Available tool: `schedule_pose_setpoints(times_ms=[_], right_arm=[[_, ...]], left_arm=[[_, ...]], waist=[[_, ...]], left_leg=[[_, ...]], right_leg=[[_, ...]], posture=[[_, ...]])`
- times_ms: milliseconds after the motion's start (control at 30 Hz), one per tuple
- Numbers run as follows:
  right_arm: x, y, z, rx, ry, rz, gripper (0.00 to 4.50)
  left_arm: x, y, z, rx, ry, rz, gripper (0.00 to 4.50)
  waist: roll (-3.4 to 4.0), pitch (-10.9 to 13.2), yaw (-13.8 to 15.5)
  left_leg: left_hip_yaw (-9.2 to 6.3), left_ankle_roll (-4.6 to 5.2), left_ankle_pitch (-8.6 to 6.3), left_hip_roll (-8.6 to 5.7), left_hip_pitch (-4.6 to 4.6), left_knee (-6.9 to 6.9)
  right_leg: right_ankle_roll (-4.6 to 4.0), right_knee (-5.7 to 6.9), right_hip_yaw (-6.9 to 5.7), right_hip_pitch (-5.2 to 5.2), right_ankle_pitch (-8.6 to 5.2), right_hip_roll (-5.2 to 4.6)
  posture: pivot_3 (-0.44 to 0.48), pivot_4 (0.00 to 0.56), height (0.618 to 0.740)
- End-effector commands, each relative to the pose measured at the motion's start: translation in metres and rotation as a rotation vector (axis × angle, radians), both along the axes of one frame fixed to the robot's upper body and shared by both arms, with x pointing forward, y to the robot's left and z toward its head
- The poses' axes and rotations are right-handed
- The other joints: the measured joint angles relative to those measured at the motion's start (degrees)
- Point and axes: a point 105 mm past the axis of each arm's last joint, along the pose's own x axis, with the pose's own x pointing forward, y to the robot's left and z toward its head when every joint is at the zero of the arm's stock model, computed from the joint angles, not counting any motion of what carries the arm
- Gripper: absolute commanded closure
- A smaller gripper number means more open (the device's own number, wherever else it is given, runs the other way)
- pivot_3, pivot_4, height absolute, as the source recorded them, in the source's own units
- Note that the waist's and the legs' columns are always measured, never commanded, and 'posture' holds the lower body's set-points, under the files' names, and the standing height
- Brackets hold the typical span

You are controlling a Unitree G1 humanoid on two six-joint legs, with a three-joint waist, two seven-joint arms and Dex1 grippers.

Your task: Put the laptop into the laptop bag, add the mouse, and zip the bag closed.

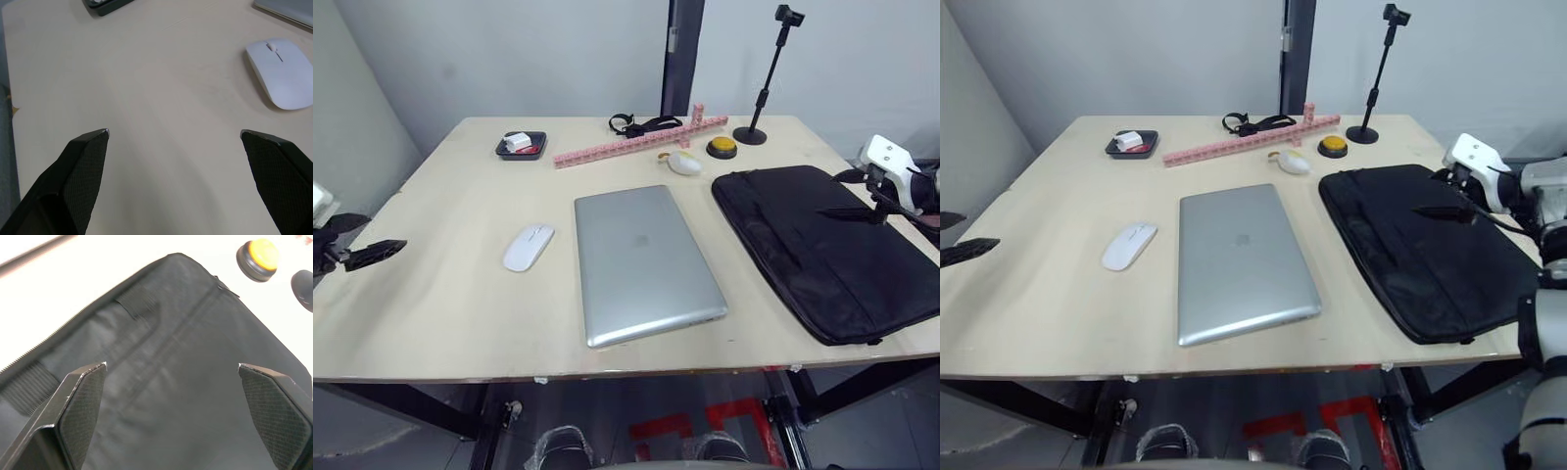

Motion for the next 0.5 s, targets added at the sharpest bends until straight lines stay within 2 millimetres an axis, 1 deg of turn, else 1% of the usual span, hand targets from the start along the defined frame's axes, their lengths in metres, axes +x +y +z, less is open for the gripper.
schedule_pose_setpoints(times_ms=[33, 133, 167, 267, 367, 433, 500], right_arm=[[-0.003, 0.014, 0.014, 0.028, -0.036, 0.074, 0.02], [-0.007, 0.029, 0.006, 0.036, 0.008, 0.130, 0.02], [-0.009, 0.036, 0.004, 0.041, 0.023, 0.153, 0.02], [-0.013, 0.065, -0.006, 0.024, 0.035, 0.239, 0.02], [-0.013, 0.085, -0.010, 0.029, 0.026, 0.270, 0.02], [-0.012, 0.100, -0.017, -0.021, 0.015, 0.298, 0.57], [-0.015, 0.108, -0.028, -0.096, 0.022, 0.333, 1.20]], left_arm=[[-0.002, -0.009, 0.015, -0.061, -0.059, -0.008, 0.00], [-0.007, -0.022, 0.010, -0.156, -0.031, -0.029, 0.00], [-0.009, -0.027, 0.008, -0.213, -0.009, -0.032, 0.00], [-0.019, -0.052, -0.002, -0.370, 0.112, -0.086, 0.00], [-0.023, -0.070, -0.002, -0.459, 0.158, -0.124, 0.00], [-0.024, -0.087, 0.000, -0.530, 0.186, -0.181, 0.00], [-0.023, -0.100, -0.002, -0.586, 0.215, -0.217, 0.00]], waist=[[0.00, 0.00, 0.01], [-0.01, -0.01, 0.06], [-0.01, -0.01, 0.07], [-0.01, -0.01, 0.15], [-0.01, 0.00, 0.08], [0.00, -0.01, 0.13], [0.00, -0.01, 0.23]], left_leg=[[0.00, 0.00, 0.00, 0.00, 0.00, 0.00], [-0.01, 0.02, 0.01, 0.00, 0.01, 0.01], [-0.01, 0.02, 0.01, 0.00, 0.01, 0.00], [-0.01, 0.03, 0.01, 0.00, 0.00, -0.01], [-0.01, 0.02, 0.01, 0.00, 0.05, -0.02], [-0.01, 0.02, 0.01, 0.00, 0.07, -0.02], [-0.01, 0.01, 0.01, 0.00, 0.10, -0.01]], right_leg=[[0.00, 0.00, 0.00, 0.01, 0.00, 0.00], [-0.02, -0.01, 0.00, 0.04, 0.00, 0.01], [-0.04, -0.03, 0.00, 0.05, 0.00, 0.00], [-0.05, -0.04, -0.01, 0.04, 0.01, 0.01], [-0.05, -0.02, 0.00, 0.04, 0.01, 0.00], [-0.05, 0.01, 0.00, 0.05, 0.01, 0.01], [-0.05, 0.00, 0.00, 0.08, 0.01, 0.00]], posture=[[0.000, 0.150, 0.740], [0.000, 0.150, 0.740], [0.000, 0.150, 0.740], [0.000, 0.150, 0.740], [0.000, 0.150, 0.740], [0.000, 0.150, 0.740], [0.000, 0.150, 0.740]])
